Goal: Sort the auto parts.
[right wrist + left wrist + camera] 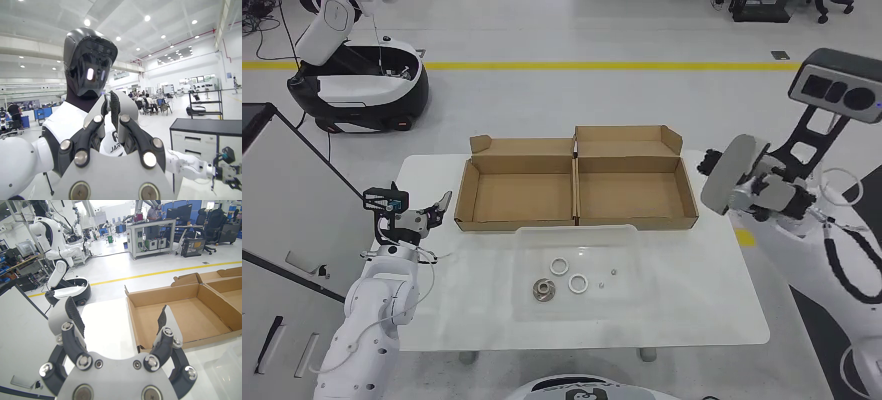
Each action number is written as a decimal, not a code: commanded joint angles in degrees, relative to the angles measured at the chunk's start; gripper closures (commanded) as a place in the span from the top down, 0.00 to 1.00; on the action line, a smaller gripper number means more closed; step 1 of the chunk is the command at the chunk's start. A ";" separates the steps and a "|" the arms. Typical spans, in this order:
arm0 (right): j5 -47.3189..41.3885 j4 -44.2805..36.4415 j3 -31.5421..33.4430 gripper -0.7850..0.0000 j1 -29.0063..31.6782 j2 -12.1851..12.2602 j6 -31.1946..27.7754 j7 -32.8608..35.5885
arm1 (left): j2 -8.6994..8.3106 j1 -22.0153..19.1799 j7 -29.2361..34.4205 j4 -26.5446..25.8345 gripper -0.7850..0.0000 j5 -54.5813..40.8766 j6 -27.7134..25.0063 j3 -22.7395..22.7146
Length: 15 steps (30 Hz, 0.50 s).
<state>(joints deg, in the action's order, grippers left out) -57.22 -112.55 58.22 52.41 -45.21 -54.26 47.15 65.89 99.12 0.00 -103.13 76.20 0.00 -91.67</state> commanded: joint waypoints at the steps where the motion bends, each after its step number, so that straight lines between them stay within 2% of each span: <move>1: 2.11 0.42 0.34 0.00 0.31 -0.18 1.77 -0.58 | 0.00 0.00 0.00 0.00 1.00 0.00 0.00 0.00; 4: 6.34 0.87 1.27 0.00 0.46 -0.30 5.12 -0.45 | 0.00 0.00 0.00 0.00 1.00 0.00 0.00 0.00; 7: 7.39 0.26 1.79 0.00 0.99 -0.65 5.83 -1.33 | 0.00 0.00 0.00 0.00 1.00 0.00 0.00 0.00; 15: -3.17 -2.22 -0.84 0.00 0.52 -2.75 -0.27 0.77 | 0.00 0.00 0.00 0.00 1.00 0.00 0.00 0.00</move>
<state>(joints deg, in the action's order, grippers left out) -58.65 -114.63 57.75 53.10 -47.70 -53.91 47.55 65.89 99.12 0.00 -103.13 76.20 0.00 -91.67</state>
